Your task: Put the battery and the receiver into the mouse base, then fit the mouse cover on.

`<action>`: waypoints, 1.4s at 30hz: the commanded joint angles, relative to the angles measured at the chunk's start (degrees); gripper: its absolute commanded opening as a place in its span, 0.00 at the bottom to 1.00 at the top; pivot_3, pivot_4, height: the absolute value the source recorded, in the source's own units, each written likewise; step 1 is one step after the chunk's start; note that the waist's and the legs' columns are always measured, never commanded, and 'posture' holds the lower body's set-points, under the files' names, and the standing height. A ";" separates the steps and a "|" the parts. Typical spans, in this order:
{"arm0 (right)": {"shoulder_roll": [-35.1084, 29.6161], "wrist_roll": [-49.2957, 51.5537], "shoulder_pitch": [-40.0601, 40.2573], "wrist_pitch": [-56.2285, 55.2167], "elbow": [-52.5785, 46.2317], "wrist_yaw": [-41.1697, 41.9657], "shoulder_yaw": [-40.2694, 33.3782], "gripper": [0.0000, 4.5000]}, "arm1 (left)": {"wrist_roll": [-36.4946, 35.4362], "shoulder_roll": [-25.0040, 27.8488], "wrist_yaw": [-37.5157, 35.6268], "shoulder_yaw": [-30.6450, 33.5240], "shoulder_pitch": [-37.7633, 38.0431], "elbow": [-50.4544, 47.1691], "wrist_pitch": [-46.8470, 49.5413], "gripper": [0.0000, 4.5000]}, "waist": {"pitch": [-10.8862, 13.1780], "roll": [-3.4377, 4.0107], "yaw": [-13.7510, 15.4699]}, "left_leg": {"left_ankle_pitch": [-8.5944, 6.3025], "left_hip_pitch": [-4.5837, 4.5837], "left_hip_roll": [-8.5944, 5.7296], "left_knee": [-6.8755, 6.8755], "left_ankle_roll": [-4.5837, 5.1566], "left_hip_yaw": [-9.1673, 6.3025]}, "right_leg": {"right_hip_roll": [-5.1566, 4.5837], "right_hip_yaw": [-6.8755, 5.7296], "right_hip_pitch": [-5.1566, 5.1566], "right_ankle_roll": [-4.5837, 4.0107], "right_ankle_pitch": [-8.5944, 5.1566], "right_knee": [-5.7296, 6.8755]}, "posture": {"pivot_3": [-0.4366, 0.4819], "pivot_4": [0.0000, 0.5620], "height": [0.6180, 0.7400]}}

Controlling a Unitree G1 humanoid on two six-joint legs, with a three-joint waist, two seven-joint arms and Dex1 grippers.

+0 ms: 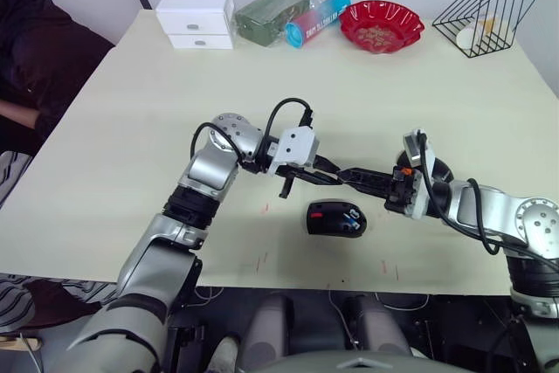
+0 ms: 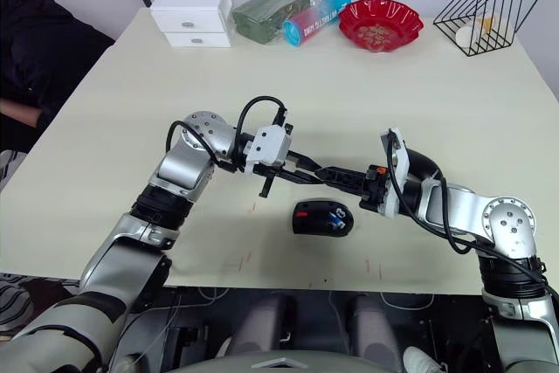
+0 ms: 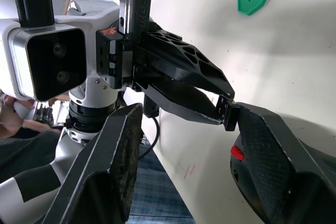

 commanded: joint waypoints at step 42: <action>-21.30 2.19 11.06 -0.27 -7.92 12.91 -7.42 0.00 | -6.76 5.85 1.38 3.07 13.06 -13.13 10.57 0.97 | -0.02 0.03 -0.90 | 0.00 0.03 0.02 0.00 0.00 0.00 | -0.03 0.03 0.01 0.00 0.00 0.01 | 0.48 0.27 1.00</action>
